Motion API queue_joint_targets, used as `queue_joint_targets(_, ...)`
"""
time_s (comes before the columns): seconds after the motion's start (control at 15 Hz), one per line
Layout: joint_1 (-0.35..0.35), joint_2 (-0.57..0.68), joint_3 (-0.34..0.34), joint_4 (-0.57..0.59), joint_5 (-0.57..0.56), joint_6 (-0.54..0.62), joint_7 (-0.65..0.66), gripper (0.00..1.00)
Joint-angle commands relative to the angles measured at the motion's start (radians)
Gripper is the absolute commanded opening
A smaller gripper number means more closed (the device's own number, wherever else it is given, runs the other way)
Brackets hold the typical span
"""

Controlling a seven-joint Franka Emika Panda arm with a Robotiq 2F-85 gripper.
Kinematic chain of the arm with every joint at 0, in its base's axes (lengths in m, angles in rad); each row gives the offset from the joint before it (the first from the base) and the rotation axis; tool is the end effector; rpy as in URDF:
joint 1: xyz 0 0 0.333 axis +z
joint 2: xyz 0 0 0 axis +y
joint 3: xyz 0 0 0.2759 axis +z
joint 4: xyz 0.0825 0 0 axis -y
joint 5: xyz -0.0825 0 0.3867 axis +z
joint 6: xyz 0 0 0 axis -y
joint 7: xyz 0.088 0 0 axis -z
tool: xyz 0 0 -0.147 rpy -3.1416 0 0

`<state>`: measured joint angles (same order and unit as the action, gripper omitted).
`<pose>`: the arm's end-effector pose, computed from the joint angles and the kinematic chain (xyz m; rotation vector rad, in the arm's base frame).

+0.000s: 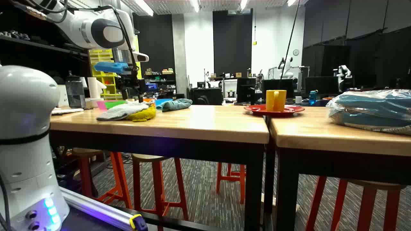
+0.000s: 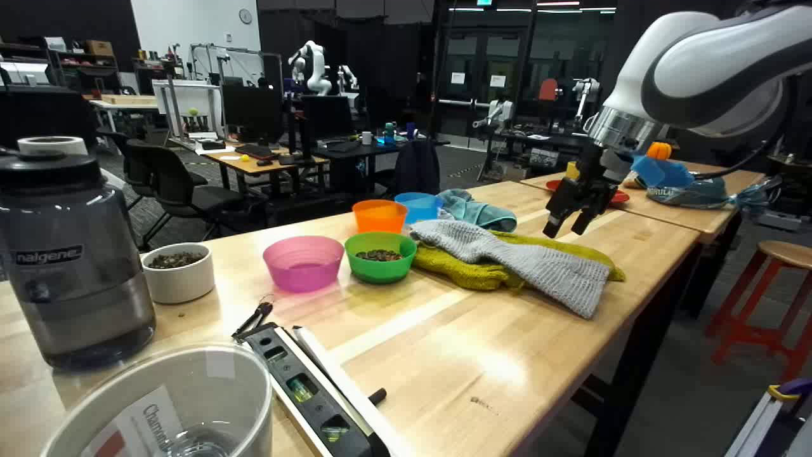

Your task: Fold the grey cloth twice.

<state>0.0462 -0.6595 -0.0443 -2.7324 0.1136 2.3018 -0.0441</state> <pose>0.3940 0.0093 0.3648 -3.0058 0.0211 -0.3464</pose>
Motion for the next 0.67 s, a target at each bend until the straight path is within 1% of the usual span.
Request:
queue_joint_targets(0.0,-0.004,0.000,0.003,0.002,0.002,-0.004,-0.002,1.00)
queue_joint_targets(0.6,-0.011,-0.005,0.005,-0.006,-0.009,-0.026,-0.001,1.00)
